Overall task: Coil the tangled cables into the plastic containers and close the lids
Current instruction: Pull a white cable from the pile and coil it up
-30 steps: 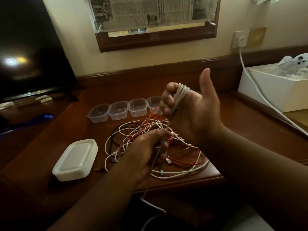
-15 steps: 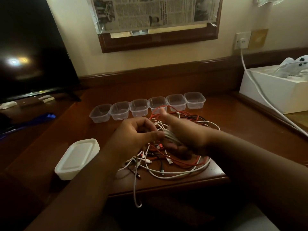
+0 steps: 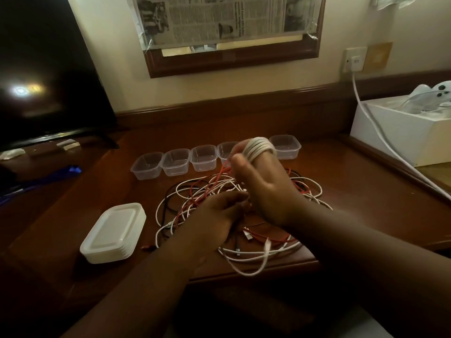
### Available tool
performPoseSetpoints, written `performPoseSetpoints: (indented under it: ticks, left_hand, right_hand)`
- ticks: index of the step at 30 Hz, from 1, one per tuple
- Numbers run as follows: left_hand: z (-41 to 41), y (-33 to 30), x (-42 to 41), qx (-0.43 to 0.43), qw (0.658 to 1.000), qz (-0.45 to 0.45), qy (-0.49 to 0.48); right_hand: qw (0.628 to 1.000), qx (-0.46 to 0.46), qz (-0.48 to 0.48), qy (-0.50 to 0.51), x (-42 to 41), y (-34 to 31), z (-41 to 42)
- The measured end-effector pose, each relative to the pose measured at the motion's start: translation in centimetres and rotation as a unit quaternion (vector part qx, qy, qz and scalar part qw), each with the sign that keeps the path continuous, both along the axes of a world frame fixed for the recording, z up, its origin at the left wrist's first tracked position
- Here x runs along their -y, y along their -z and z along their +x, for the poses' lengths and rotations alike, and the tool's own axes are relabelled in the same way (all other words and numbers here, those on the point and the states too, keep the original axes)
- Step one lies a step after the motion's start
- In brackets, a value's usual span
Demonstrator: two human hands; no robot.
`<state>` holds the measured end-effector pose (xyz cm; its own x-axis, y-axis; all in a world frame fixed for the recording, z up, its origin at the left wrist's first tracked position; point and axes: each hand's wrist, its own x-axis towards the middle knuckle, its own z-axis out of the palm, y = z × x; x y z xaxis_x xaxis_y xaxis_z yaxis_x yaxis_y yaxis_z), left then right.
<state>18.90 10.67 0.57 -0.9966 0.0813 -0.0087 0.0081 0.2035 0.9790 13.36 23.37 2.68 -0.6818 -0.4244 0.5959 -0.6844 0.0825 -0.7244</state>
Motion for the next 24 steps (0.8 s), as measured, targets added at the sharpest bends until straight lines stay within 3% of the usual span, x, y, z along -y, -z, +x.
performPoseSetpoints:
  ticks: [3,7,9,11,15,17,21,24]
  left_hand:
    - [-0.1,-0.5,1.5,-0.11,0.966,-0.231,-0.026]
    - [-0.1,-0.7,2.3,-0.206,0.902,-0.372,-0.074]
    - [-0.3,-0.4,2.4,-0.265,0.881,-0.383,-0.084]
    - [-0.7,-0.2,2.9,-0.297,0.883,-0.354,-0.081]
    - [-0.3,-0.9,2.9,-0.204,0.951,-0.227,0.039]
    - [-0.3,-0.9,2.7,-0.2,0.96,-0.183,0.073]
    - [-1.6,0.2,2.9,-0.34,0.888,-0.309,0.004]
    - [-2.5,0.9,2.9,-0.385,0.865,-0.321,-0.036]
  right_hand:
    - [0.967,-0.117,0.199,0.107,-0.2,1.1,0.4]
    - [0.951,-0.043,0.284,0.11,0.2,1.1,0.7]
    - [0.948,0.017,0.307,0.084,0.3,1.2,0.6]
    - [0.946,0.091,0.308,0.031,0.2,0.9,0.5]
    - [0.915,0.291,0.229,-0.159,-1.2,-0.2,-0.1]
    - [0.896,0.336,0.203,-0.206,-1.6,-0.2,-0.2]
    - [0.925,0.315,0.159,-0.14,-1.0,0.4,-0.5]
    - [0.962,0.243,0.122,-0.033,-0.7,0.7,-1.3]
